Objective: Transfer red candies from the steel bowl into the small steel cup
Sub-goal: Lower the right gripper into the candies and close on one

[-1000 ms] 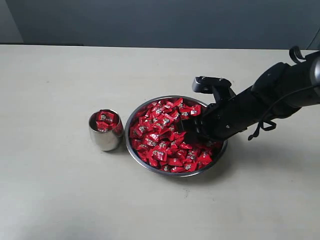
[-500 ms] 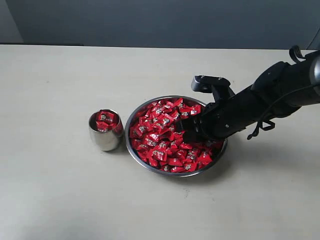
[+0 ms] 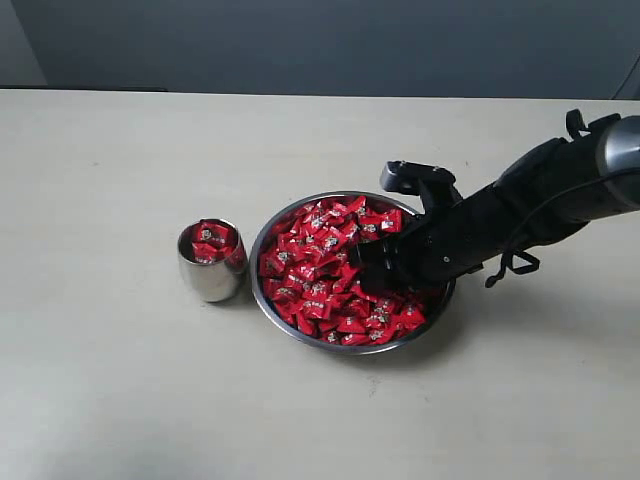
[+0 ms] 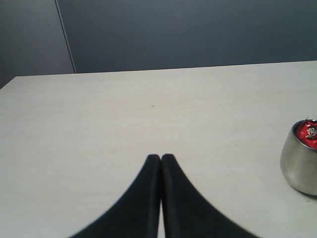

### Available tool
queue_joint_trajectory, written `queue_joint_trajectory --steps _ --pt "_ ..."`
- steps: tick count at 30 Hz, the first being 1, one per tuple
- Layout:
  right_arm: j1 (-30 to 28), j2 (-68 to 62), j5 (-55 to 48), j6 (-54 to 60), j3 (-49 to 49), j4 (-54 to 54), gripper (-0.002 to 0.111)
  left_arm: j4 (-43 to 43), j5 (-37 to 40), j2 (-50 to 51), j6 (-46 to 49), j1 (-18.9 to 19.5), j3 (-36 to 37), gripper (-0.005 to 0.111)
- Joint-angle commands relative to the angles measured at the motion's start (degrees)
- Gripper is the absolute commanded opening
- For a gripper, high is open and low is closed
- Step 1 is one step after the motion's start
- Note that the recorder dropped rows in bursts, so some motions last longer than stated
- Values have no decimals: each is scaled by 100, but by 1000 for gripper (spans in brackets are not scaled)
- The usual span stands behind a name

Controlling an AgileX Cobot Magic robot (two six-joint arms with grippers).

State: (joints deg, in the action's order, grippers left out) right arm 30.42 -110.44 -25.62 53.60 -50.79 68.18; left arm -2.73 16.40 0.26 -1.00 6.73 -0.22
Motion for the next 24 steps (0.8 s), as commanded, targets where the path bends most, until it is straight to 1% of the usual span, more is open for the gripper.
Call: queue_joint_trajectory --steps 1,5,11,16,18,21,22,24 --pt "3 -63 -89 101 9 27 28 16 -11 -26 -9 3 22 0" --pt "3 -63 -88 186 9 97 28 16 -11 -26 -9 3 22 0" --pt "3 -63 -97 595 9 505 28 16 -11 -26 -9 3 22 0" --pt "3 -63 -387 621 -168 581 27 16 -11 -26 -9 3 22 0" --pt "28 -63 -397 621 -230 581 21 16 -11 -26 -9 3 22 0" --pt "64 -63 -303 651 -269 581 2 16 -11 -26 -9 3 22 0" --pt "73 -63 -299 713 -269 581 -1 16 -11 -26 -9 3 22 0" --pt "92 -63 -251 746 -269 534 -1 16 -11 -26 -9 3 22 0"
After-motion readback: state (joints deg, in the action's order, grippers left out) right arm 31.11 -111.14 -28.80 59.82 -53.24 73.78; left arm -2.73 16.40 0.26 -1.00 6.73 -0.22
